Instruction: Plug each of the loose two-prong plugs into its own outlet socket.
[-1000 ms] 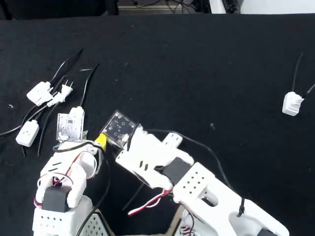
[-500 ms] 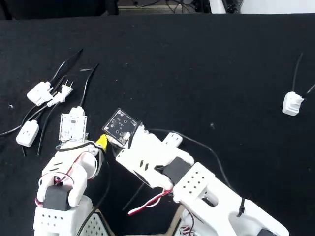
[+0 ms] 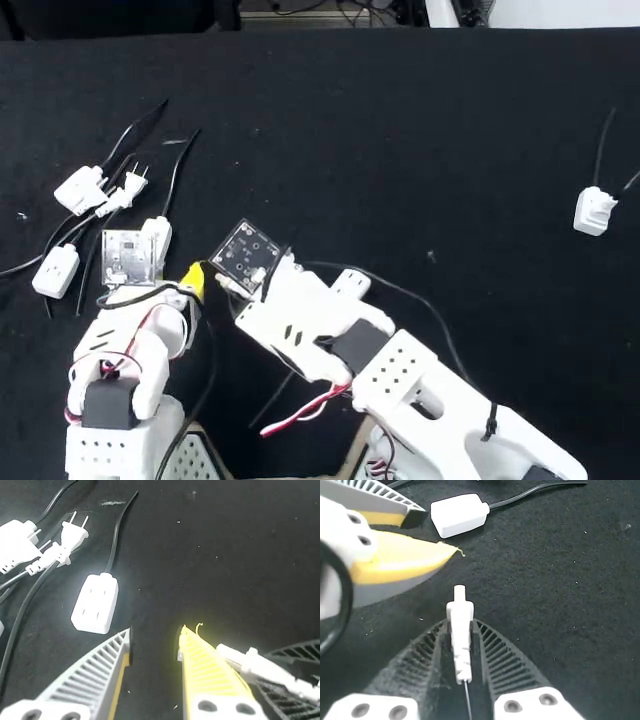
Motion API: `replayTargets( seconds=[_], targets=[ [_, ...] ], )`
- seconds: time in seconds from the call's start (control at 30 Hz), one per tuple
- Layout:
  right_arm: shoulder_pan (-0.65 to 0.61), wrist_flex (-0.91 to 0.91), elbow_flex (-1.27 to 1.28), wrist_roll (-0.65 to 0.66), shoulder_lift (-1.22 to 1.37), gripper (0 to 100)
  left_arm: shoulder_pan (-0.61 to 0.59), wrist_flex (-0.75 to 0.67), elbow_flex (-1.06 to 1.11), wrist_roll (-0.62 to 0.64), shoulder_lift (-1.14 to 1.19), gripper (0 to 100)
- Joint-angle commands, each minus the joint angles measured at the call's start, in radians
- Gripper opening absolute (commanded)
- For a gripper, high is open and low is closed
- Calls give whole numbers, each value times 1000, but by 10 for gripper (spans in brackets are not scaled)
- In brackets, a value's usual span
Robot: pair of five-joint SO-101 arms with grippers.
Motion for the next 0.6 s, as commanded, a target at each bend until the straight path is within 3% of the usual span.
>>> replayTargets(
  seconds=[0.0,0.17,0.57],
  targets=[
    [12,-3,-8,-9,-30,11,62,-46,-19,12,-6,170],
    [12,2,-16,-9,-36,11,160,-48,27,-26,-6,170],
    [72,72,-64,-2,-30,11,125,-38,36,-29,-6,167]
  ],
)
